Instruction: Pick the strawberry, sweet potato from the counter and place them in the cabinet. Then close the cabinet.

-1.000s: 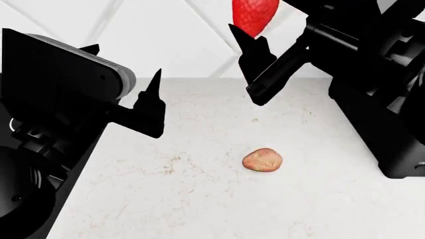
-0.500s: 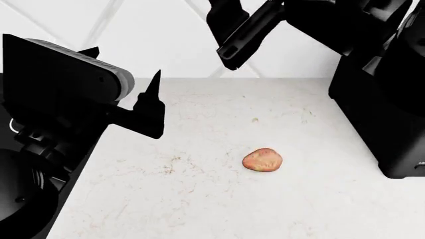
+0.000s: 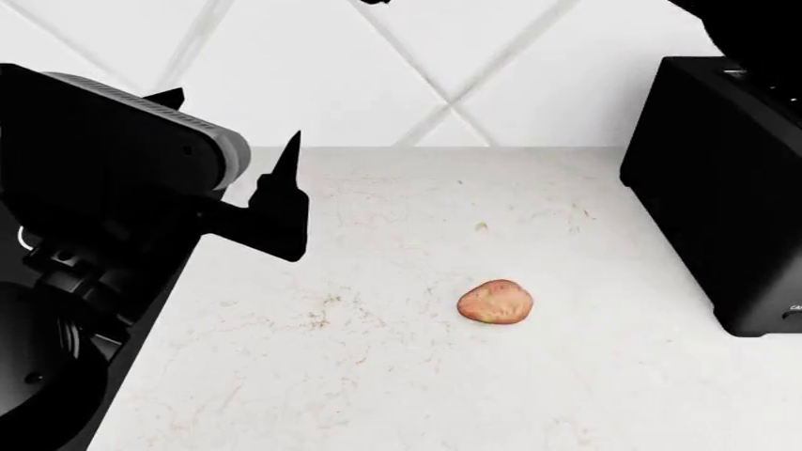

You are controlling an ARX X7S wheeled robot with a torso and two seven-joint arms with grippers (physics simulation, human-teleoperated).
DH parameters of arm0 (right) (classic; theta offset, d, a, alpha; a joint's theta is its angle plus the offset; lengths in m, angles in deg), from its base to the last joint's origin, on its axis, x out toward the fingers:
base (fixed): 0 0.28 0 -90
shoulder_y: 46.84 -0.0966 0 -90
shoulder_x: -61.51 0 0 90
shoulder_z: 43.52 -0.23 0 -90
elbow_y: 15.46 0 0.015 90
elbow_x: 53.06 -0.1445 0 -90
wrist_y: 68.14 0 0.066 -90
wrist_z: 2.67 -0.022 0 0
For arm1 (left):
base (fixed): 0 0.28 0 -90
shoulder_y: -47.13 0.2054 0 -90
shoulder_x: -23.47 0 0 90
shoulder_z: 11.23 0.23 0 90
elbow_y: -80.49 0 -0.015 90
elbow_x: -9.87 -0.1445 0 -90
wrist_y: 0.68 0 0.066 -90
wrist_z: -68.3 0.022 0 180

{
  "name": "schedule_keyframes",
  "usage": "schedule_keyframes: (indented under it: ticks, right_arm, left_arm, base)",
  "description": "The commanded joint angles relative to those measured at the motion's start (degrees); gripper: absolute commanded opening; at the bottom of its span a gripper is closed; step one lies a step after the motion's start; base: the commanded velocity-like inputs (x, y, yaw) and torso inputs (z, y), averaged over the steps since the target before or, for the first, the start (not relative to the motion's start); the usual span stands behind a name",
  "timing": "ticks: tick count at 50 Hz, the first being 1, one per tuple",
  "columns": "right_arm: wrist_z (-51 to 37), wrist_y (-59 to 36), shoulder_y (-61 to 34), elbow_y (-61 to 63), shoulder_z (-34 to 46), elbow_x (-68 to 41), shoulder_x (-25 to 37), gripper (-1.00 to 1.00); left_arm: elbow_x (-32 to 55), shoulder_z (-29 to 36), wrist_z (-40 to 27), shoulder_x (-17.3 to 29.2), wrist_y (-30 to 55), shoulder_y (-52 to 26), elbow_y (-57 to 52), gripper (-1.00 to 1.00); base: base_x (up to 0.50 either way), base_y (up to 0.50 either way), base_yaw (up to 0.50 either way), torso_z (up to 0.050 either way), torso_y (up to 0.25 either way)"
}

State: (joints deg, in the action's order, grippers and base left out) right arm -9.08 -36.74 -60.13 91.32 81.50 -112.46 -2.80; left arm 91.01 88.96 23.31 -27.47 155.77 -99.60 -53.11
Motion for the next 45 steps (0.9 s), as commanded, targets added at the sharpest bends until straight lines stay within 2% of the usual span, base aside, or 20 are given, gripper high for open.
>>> schedule_keyframes:
  ticks: [1, 21, 41, 45]
  right_arm:
    - [2.98, 3.84, -4.63, -6.0, 1.24, 5.72, -3.1, -1.0]
    - [10.27, 13.95, -14.64, -29.94, 5.26, 17.47, -10.14, -1.0]
    - [22.48, 31.55, -26.18, -69.75, 8.12, 27.05, -20.71, -1.0]
    - [25.95, 36.8, -29.07, -80.95, 8.0, 28.04, -24.12, -1.0]
  left_arm:
    - [-0.08, 0.43, 0.03, 0.08, -0.2, -0.22, 0.14, 1.0]
    - [-0.79, 0.79, 0.66, 0.53, -1.05, 0.47, 0.02, 1.0]
    - [-1.72, 1.63, 1.41, 0.51, -1.67, 0.59, 0.17, 1.0]
    - [-1.69, 1.89, 1.37, 0.46, -1.63, 0.38, 0.22, 1.0]
  base:
    - [0.0, 0.0, 0.0, 0.0, 0.0]
    - [0.0, 0.0, 0.0, 0.0, 0.0]
    - [0.0, 0.0, 0.0, 0.0, 0.0]
    - [0.0, 0.0, 0.0, 0.0, 0.0]
